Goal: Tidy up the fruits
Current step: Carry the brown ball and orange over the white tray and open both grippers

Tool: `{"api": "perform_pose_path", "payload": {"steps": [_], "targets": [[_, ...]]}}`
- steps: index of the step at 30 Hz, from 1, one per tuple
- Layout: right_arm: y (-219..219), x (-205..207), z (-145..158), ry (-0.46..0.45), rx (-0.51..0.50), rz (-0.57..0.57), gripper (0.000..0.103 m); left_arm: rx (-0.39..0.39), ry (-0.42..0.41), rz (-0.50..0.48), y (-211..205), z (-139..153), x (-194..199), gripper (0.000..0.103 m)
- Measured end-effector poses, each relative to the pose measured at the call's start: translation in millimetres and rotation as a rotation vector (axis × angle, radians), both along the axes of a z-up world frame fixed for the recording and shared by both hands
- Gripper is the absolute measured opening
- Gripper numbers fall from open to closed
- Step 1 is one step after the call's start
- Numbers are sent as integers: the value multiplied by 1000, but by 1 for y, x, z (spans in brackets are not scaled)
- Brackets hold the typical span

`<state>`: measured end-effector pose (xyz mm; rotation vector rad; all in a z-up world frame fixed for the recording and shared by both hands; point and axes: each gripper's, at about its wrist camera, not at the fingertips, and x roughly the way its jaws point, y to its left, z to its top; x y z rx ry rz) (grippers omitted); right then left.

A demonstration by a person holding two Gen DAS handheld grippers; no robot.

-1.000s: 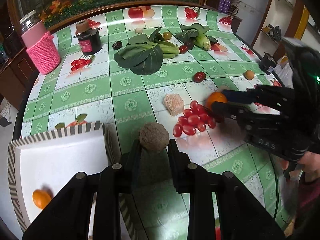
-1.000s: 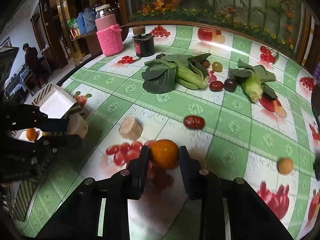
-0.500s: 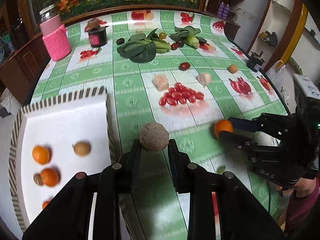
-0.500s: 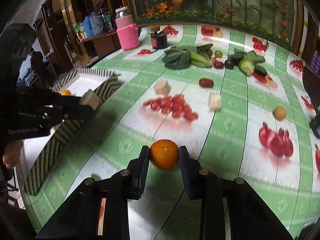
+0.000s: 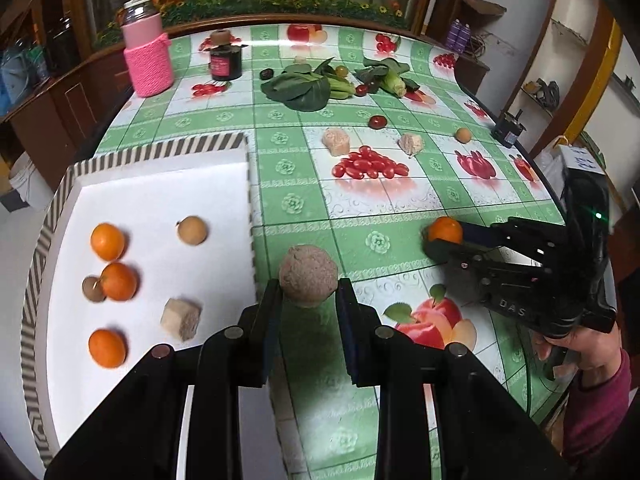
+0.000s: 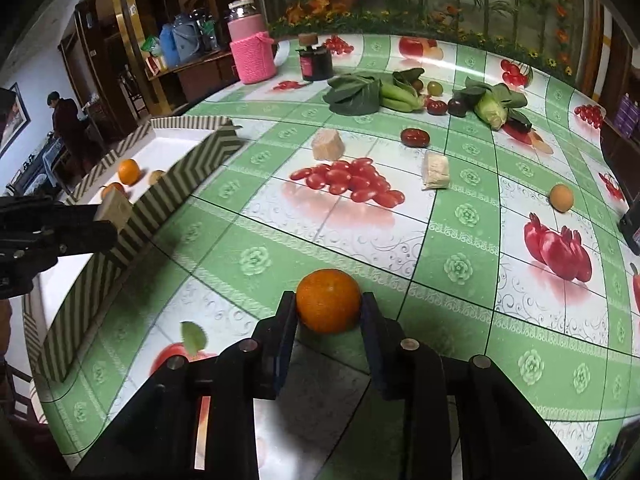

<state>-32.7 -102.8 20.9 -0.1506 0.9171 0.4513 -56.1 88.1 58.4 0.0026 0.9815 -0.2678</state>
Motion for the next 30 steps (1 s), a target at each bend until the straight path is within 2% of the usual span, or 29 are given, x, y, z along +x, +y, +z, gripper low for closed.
{"api": "perform_pose_path", "payload": {"steps": [13,20,30], "targets": [[46,-41,34,-56,127,77,34,50,-73,102,30,4,-26,24],[69,-52,37,-56,156,112,34,57,-84,120,44,5,-37,24],[106,-66,44,-65,149,202,34,55,-98,181,70,4,-45,25]]}}
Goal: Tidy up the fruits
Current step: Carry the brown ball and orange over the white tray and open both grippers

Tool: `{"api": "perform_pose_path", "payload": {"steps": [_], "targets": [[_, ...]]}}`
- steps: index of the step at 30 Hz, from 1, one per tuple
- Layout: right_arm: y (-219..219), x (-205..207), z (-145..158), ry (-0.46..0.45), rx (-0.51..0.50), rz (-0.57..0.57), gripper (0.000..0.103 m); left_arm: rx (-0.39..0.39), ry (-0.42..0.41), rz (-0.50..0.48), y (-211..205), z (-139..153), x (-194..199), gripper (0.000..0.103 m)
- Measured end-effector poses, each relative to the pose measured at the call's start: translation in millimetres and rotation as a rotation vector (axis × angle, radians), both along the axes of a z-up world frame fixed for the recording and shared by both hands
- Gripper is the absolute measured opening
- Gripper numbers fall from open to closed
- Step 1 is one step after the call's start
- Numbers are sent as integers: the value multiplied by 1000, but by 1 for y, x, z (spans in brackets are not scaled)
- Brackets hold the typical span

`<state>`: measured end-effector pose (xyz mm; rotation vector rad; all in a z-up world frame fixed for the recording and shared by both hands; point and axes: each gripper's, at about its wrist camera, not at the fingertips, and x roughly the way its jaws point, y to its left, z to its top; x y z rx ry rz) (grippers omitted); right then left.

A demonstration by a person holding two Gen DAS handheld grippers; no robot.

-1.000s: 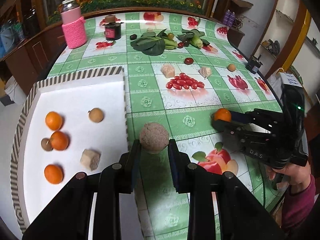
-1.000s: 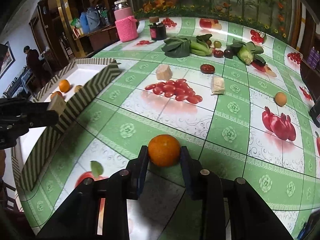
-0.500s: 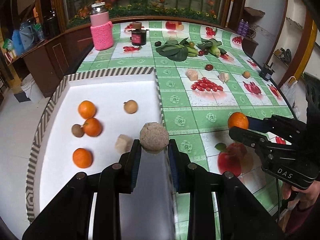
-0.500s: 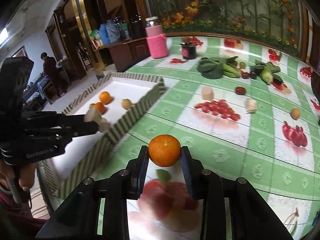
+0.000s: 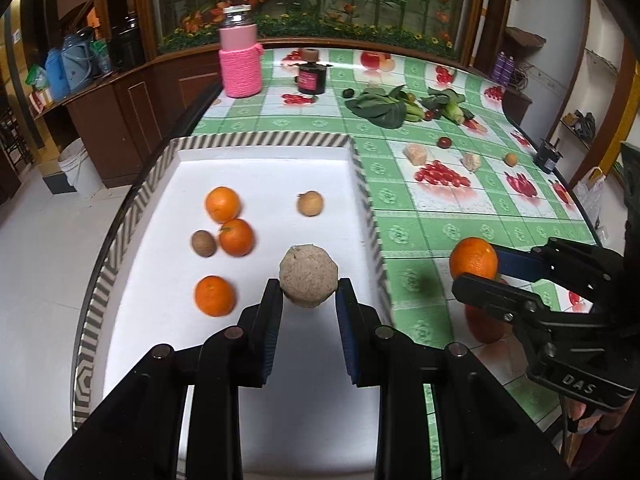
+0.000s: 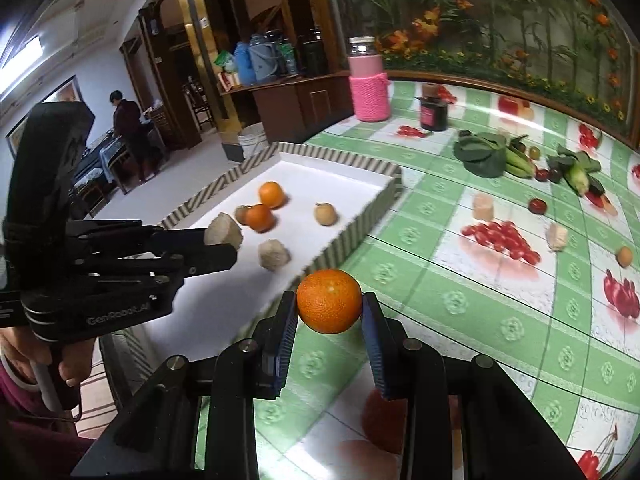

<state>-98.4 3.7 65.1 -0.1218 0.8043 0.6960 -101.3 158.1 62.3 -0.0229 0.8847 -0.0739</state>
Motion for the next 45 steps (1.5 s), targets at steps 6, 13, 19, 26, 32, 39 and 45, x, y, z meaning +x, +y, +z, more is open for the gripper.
{"api": "perform_pose_path", "payload": {"steps": [6,13,19,26,32,39,45], "targets": [[22,-8,1,2,-14,57,35,-27,5,61,30,-3,-4,25],[55,-10,-6,19,-31,140,35,-43,39,128,62,-14,-9,25],[86,-6,-16,37,-67,193,35,-51,75,146,72,-27,-7,25],[114,2,-37,93,-118,251,34,-46,110,165,82,-39,-5,25],[121,12,-47,99,-163,219,34,-46,135,162,82,-46,2,25],[122,30,-50,95,-181,189,34,-40,152,162,78,-49,12,25],[123,32,-51,85,-161,187,38,-31,147,176,77,-50,15,25]]}}
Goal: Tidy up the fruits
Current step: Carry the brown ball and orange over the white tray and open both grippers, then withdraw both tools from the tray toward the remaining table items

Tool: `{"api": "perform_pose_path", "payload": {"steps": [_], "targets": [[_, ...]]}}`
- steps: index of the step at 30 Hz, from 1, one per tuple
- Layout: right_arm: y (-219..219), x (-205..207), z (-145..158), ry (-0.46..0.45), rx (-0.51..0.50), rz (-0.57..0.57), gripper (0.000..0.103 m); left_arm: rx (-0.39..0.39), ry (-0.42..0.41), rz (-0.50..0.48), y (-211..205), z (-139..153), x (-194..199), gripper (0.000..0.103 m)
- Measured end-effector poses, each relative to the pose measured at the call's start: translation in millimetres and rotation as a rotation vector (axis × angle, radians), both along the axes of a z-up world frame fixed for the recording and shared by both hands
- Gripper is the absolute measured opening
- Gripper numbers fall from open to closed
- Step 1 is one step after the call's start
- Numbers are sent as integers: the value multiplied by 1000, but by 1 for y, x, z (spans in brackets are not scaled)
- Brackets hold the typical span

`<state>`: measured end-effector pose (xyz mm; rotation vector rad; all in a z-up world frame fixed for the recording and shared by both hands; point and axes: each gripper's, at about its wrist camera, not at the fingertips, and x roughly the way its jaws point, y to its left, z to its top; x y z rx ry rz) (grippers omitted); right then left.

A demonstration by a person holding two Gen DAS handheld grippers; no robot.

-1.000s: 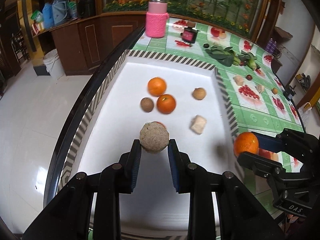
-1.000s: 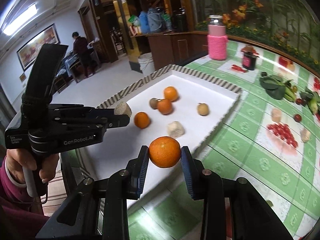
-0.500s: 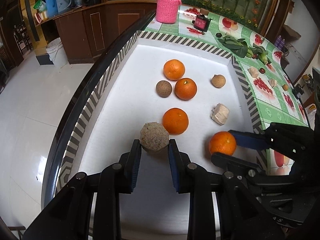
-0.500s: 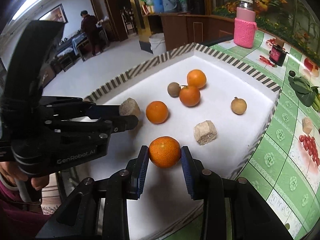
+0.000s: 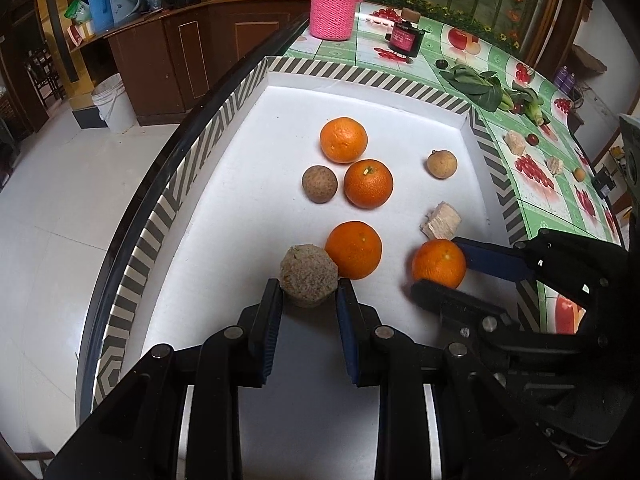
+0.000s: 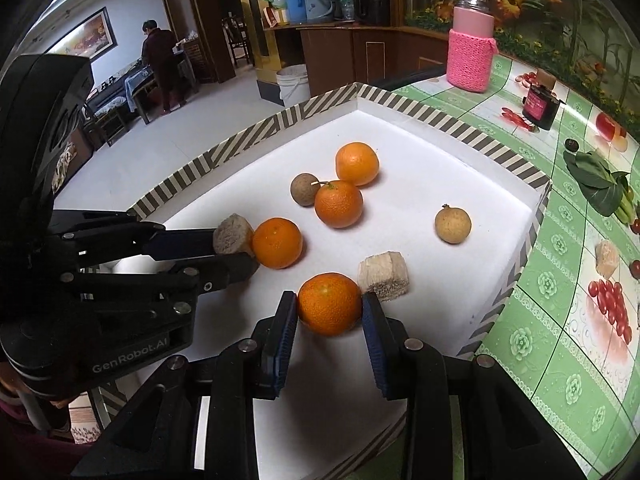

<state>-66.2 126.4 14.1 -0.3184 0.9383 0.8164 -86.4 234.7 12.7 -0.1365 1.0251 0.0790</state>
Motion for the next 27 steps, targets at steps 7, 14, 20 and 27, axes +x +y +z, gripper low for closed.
{"api": "perform_pose_path", "payload": {"steps": [7,14,20,27], "targets": [[-10,-3,9,5,52,-17,64,-7,-4,17,3,0,-2,26],[-34,-6,26,-31,96,-59,72,29,-53,51,1,12,-8,54],[-65,-7,43,-89,129,-122,79,35,-91,42,-11,23,-7,62],[-108,-5,58,-139,143,-211,85,37,-132,2,-36,37,-3,62]]}}
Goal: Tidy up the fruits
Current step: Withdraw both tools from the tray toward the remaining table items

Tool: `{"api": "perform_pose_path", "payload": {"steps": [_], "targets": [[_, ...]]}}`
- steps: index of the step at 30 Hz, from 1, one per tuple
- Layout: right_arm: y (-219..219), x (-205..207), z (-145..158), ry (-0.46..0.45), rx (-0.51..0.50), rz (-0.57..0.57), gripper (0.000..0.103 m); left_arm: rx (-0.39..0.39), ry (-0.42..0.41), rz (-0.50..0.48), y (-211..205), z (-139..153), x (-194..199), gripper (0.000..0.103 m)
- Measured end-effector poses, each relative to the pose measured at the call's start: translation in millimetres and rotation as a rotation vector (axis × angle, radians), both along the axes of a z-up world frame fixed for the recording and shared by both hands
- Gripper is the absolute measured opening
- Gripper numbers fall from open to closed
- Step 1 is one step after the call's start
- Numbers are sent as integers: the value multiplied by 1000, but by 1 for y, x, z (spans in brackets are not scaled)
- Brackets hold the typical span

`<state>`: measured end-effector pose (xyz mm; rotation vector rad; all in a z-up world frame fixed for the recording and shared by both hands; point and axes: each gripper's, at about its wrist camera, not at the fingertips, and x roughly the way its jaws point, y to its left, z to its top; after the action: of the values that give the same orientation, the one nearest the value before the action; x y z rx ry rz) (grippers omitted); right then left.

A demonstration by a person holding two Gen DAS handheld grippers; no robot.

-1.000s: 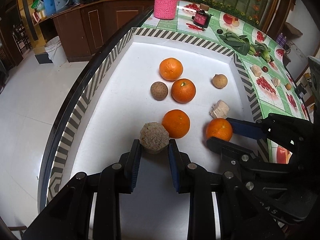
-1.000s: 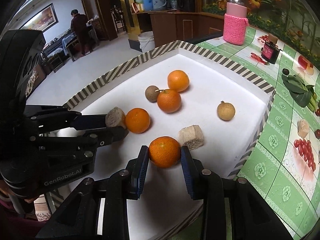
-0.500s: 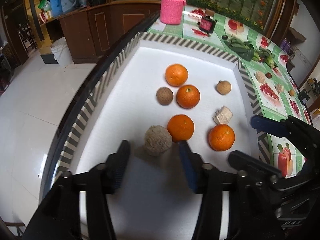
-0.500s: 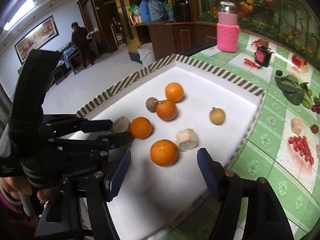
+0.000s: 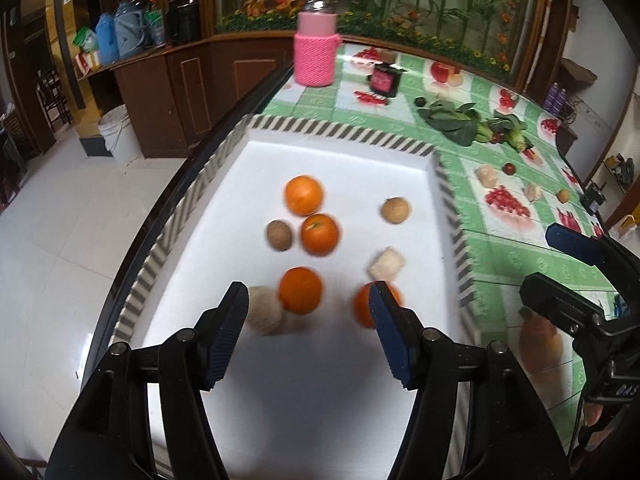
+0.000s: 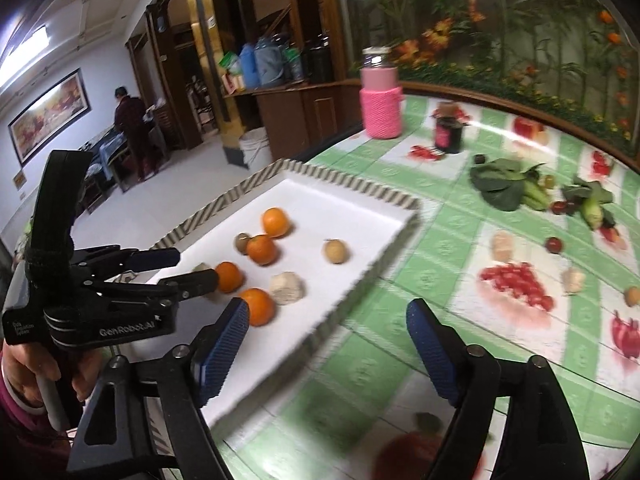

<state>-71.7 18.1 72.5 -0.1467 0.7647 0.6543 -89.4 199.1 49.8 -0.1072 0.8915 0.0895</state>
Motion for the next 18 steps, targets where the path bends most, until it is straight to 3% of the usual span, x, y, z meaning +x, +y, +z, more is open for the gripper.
{"api": "perform_pose_path", "payload": {"steps": [12,18], "targets": [[-104,11,-2,-17,4,-208,87,6,0,-142,-71,12,20,62],[-166,30,-12,39,40,-311,88,-23,20,-259,-115,16,42,61]]}}
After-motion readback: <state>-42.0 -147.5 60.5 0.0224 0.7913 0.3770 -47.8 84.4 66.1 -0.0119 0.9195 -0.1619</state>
